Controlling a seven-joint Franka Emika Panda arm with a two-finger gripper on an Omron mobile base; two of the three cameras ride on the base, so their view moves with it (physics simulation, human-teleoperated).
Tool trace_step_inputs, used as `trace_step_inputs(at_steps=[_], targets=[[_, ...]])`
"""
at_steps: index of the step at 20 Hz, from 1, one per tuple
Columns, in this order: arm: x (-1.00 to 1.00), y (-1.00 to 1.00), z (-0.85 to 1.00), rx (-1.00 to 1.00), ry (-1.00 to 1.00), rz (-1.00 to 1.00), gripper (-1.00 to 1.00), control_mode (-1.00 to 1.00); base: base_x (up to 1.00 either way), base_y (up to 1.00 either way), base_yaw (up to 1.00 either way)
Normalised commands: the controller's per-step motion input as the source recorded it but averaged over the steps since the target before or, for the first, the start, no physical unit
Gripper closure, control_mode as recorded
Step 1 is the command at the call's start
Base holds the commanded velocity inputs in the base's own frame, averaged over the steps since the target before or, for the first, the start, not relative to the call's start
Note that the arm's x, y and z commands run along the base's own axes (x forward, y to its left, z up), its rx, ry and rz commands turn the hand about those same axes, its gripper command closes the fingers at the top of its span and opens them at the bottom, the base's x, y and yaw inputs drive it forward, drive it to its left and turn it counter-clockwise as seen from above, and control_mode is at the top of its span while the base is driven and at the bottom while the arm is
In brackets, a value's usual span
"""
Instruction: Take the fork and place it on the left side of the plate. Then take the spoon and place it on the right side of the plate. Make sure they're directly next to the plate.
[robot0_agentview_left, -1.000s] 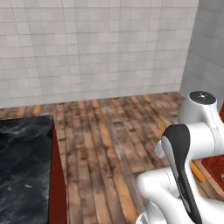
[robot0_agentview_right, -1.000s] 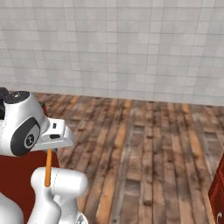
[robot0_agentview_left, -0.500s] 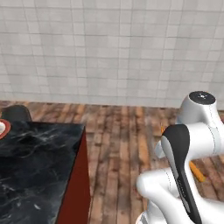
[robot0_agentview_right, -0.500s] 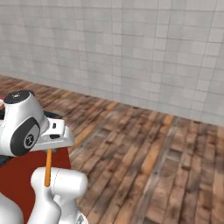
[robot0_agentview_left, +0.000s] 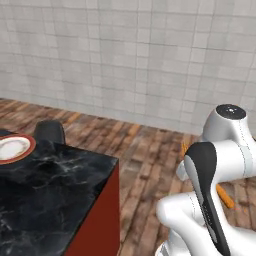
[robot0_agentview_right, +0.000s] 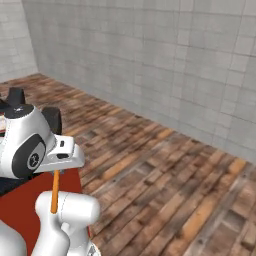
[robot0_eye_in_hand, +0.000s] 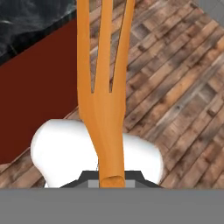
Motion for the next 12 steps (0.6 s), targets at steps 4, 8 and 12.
trace_step_inputs(at_steps=[4,8,12], targets=[[0.0,0.0,0.0,0.0,0.0,0.0,1.0,1.0,0.64,-0.39,0.47],[0.0,0.0,0.0,0.0,0.0,0.0,1.0,1.0,0.59,-0.38,0.47],[0.0,0.0,0.0,0.0,0.0,0.0,1.0,1.0,0.59,-0.38,0.47]])
